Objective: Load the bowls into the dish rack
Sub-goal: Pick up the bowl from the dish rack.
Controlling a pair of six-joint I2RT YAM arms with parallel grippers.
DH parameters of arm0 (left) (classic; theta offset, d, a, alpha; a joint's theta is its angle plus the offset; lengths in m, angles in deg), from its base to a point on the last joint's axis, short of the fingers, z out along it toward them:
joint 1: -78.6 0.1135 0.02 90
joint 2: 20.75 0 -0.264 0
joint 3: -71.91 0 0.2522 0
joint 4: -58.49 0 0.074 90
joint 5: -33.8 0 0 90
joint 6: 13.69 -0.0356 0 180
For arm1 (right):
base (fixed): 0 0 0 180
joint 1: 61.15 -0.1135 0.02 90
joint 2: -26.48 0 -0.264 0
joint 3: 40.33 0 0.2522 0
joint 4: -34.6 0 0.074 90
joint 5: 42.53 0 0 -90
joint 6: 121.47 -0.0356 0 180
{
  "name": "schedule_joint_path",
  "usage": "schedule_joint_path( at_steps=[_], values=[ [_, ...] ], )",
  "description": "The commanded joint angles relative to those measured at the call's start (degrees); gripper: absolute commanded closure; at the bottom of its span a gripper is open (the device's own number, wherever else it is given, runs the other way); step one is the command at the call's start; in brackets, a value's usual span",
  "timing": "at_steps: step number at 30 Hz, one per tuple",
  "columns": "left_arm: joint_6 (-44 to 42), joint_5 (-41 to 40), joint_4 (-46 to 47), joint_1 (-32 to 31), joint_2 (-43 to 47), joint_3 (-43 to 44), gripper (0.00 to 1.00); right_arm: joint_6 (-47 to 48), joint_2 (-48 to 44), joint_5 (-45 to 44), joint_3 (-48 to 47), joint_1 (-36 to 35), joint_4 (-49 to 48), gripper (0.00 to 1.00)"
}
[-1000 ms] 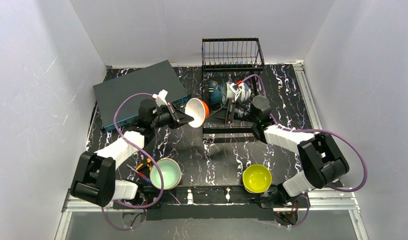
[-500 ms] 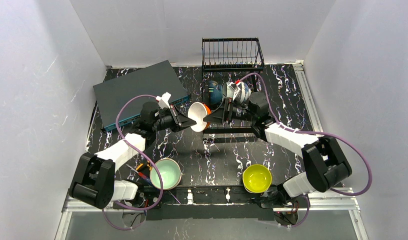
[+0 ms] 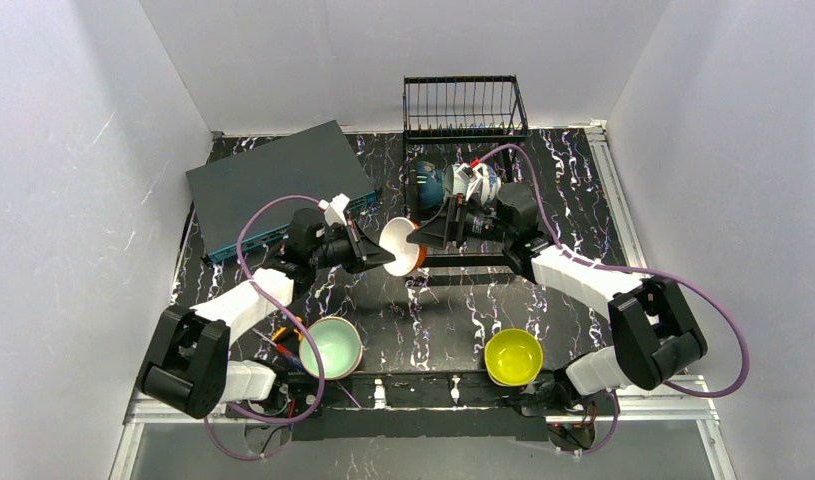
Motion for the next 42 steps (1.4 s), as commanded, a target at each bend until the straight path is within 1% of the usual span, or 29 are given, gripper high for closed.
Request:
schedule_joint_path(
  at_steps=[1, 5, 9, 11, 12, 14, 18, 19, 20, 21, 22, 23, 25, 26, 29, 32, 34, 39, 42],
  values=[
    [-2.1, -0.1, -2.7, -0.4, 2.5, 1.6, 1.00, 0.9, -0.1, 0.5, -2.7, -0.5, -1.3, 0.07],
    [-2.2, -0.4, -3.2, -0.7, 2.5, 1.5, 1.00, 0.8, 0.1, 0.8, -2.8, -0.8, -1.4, 0.17],
    [-2.3, -1.1, -3.4, -0.9, 2.6, 1.2, 1.00, 0.4, 1.1, 1.9, -3.0, -1.0, -2.1, 0.33],
    [-2.3, -1.1, -3.4, -0.9, 2.5, 1.2, 1.00, 0.3, 1.4, 2.2, -3.1, -1.1, -2.4, 0.37],
    [-2.3, -1.0, -3.4, -1.0, 2.5, 1.2, 1.00, 0.3, 1.3, 2.2, -3.1, -1.2, -2.6, 0.41],
    [-2.5, -1.1, -3.6, -1.0, 2.4, 1.1, 1.00, 0.3, 1.5, 2.2, -3.0, -1.4, -2.9, 0.53],
    [-2.7, -1.3, -3.8, -1.1, 2.0, 1.4, 1.00, 0.3, 1.6, 2.7, -3.2, -1.4, -3.0, 0.71],
    [-2.7, -1.2, -3.8, -1.1, 1.9, 1.4, 1.00, 0.3, 1.5, 2.7, -3.2, -1.4, -3.0, 0.74],
    [-2.7, -1.2, -3.8, -1.1, 1.7, 1.5, 1.00, 0.3, 1.5, 2.6, -3.1, -1.5, -3.1, 0.75],
    [-2.7, -1.1, -3.8, -1.1, 1.7, 1.6, 1.00, 0.3, 1.5, 2.5, -3.0, -1.5, -3.0, 0.73],
    [-2.7, -1.2, -3.8, -1.1, 1.7, 1.7, 1.00, 0.1, 1.7, 2.4, -3.0, -1.5, -3.0, 0.65],
    [-2.8, -1.3, -3.8, -1.1, 1.9, 1.7, 1.00, 0.0, 1.9, 2.5, -3.2, -1.5, -2.8, 0.53],
    [-2.8, -1.8, -4.2, -1.0, 2.5, 1.9, 1.00, 0.0, 2.8, 2.8, -4.1, -1.5, -1.2, 0.32],
    [-3.1, -2.1, -4.7, -1.0, 3.0, 2.2, 1.00, 0.1, 3.3, 2.9, -4.6, -1.6, 0.1, 0.27],
    [-4.5, -3.3, -7.4, -1.0, 4.3, 3.3, 1.00, 1.1, 4.5, 2.7, -5.7, -1.7, 4.4, 0.17],
    [-5.6, -4.7, -9.7, -1.1, 5.7, 4.2, 1.00, 4.6, 5.9, 2.2, -8.4, -2.3, 11.9, 0.09],
    [-6.1, -5.7, -10.8, -1.0, 6.9, 4.6, 1.00, 7.2, 6.8, 1.9, -10.0, -3.0, 15.6, 0.07],
    [-7.0, -6.2, -12.7, -1.1, 7.3, 6.0, 1.00, 6.3, 7.9, 3.0, -10.6, -4.1, 14.5, 0.07],
    [-7.6, -6.9, -14.0, -1.1, 7.3, 6.3, 1.00, 3.8, 8.1, 5.1, -10.1, -4.2, 11.0, 0.10]
  ],
)
